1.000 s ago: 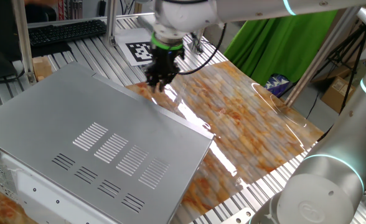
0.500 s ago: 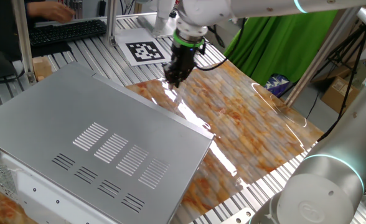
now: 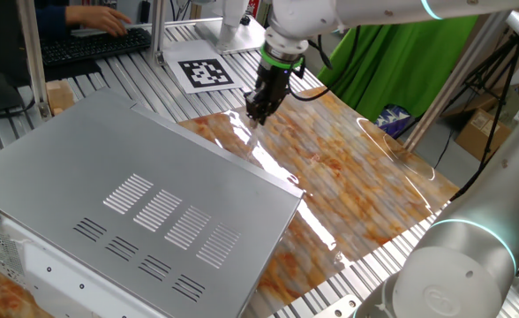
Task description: Close the microwave door
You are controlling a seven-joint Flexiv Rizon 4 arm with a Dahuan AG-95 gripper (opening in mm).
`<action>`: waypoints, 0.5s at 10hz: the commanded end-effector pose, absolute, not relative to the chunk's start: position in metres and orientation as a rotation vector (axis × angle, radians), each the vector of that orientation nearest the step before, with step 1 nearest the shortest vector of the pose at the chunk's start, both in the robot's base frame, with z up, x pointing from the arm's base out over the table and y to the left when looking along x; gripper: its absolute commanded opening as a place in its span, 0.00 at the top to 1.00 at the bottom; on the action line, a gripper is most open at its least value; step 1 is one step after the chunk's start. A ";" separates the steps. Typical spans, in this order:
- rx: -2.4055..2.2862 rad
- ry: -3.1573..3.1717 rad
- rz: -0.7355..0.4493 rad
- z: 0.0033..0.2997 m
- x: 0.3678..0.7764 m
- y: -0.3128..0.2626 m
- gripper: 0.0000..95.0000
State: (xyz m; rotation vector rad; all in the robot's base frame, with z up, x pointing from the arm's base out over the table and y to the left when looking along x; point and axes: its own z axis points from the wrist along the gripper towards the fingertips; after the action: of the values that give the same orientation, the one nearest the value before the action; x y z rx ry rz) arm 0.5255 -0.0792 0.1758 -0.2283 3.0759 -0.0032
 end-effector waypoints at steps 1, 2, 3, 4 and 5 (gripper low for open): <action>-0.232 3.077 -0.003 0.174 0.526 -0.082 0.60; -0.234 3.077 -0.007 0.173 0.525 -0.084 0.60; -0.237 3.076 -0.005 0.173 0.525 -0.086 0.60; -0.237 3.075 -0.002 0.171 0.524 -0.090 0.60; -0.236 3.075 -0.002 0.171 0.524 -0.091 0.60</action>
State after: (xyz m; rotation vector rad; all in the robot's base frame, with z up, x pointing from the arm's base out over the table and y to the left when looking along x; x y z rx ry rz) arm 0.5232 -0.0906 0.1708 -0.2374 3.0733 0.0011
